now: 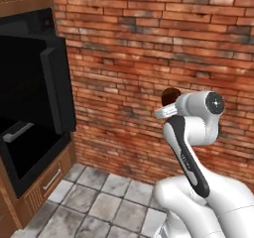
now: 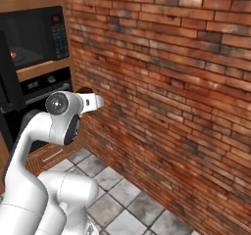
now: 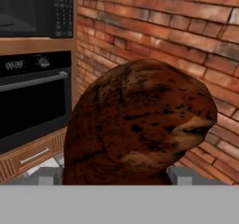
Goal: Transport the steak from the fridge to the microwave and turn on the microwave.
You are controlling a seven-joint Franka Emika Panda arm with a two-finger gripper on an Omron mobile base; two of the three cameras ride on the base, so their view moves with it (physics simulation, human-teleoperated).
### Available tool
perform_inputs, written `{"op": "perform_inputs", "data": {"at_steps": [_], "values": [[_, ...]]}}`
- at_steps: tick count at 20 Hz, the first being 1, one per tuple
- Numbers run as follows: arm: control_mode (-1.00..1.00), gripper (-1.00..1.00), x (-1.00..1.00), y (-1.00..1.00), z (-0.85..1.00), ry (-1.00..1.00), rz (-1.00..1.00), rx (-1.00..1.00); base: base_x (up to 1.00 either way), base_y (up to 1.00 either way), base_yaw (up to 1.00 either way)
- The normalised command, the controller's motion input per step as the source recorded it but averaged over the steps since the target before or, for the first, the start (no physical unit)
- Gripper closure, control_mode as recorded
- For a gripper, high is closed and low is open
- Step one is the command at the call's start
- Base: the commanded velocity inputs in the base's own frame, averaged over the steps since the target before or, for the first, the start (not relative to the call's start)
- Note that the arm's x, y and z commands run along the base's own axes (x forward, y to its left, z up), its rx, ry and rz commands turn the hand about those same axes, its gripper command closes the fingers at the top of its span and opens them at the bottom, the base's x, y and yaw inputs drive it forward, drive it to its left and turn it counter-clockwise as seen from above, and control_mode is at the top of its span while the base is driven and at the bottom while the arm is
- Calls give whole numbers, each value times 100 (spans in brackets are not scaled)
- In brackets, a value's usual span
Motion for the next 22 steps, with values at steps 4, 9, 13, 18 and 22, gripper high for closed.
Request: {"op": "perform_inputs", "data": {"at_steps": [4,9,13,18,22], "values": [[100,100,0,0,0,0,0,0,60,-2,29],[100,100,0,0,0,0,0,0,64,0,29],[100,100,0,0,0,0,0,0,62,0,28],[100,100,0,0,0,0,0,0,63,0,28],[100,100,0,0,0,0,0,0,65,0,27]]}}
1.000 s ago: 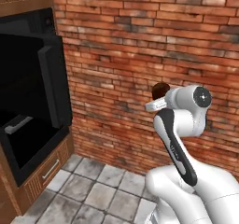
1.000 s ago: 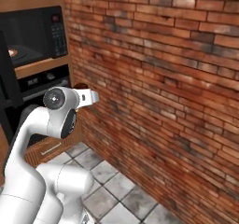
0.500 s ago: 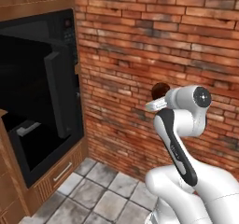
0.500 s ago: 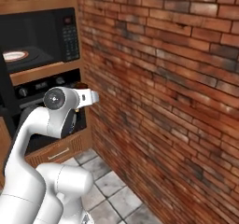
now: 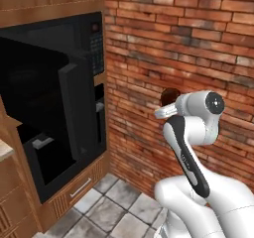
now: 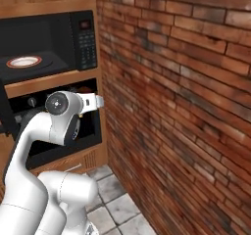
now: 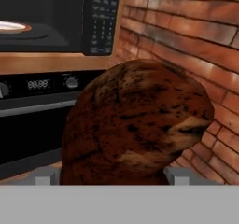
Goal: Transport the steak from the fridge to the microwave and turn on the microwave.
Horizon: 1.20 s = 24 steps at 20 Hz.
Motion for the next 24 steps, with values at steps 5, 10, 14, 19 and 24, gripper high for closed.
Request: {"op": "perform_inputs", "data": {"at_steps": [5,10,14,19,24], "values": [[100,100,0,0,0,0,0,0,69,0,26],[100,100,0,0,0,0,0,0,68,0,26],[100,100,0,0,0,0,0,0,59,0,25],[100,100,0,0,0,0,0,0,47,0,22],[100,100,0,0,0,0,0,0,36,0,17]]}}
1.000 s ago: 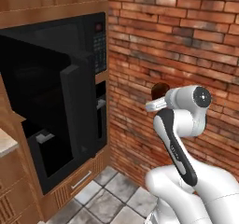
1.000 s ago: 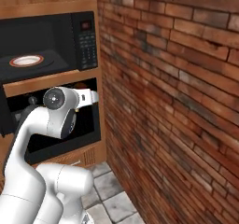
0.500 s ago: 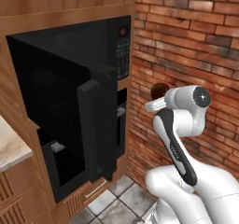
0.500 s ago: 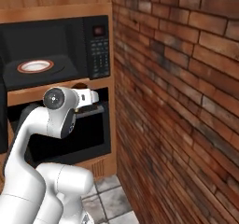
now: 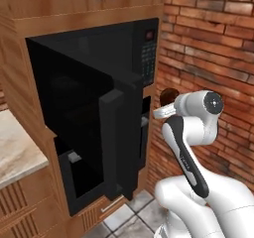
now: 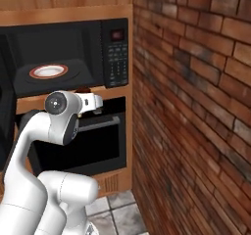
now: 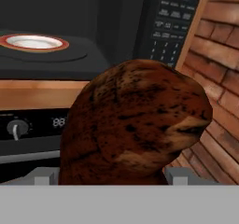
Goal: Transport the steak from the fridge to the microwave and turn on the microwave.
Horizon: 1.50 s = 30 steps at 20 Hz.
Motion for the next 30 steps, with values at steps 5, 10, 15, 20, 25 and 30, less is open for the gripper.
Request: {"op": "perform_inputs", "data": {"at_steps": [5,10,15,20,25,30], "values": [[100,100,0,0,0,0,0,0,43,0,17],[100,100,0,0,0,0,0,0,53,-1,18],[100,100,0,0,0,0,0,0,50,0,18],[100,100,0,0,0,0,0,0,43,-10,20],[100,100,0,0,0,0,0,0,42,-20,20],[100,100,0,0,0,0,0,0,44,-23,22]]}}
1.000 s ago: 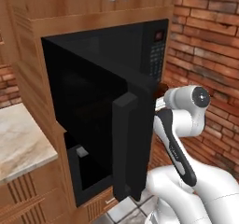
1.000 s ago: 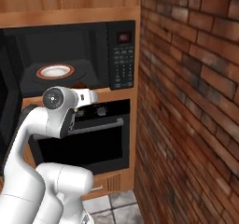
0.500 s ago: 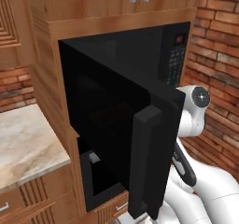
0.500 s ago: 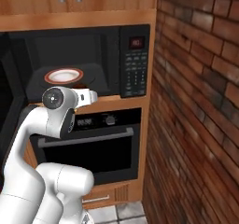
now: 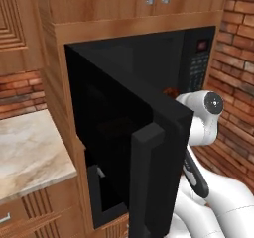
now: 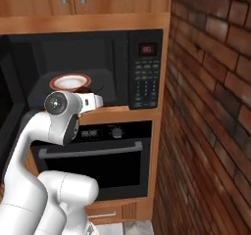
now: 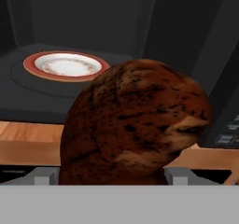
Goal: Transport the steak from the fridge to the microwave and turn on the microwave.
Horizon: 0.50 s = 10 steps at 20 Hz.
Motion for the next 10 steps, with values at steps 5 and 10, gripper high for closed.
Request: {"op": "perform_inputs", "data": {"at_steps": [5,10], "values": [[100,100,0,0,0,0,0,0,45,-17,20],[100,100,0,0,0,0,0,0,39,-17,20]]}}
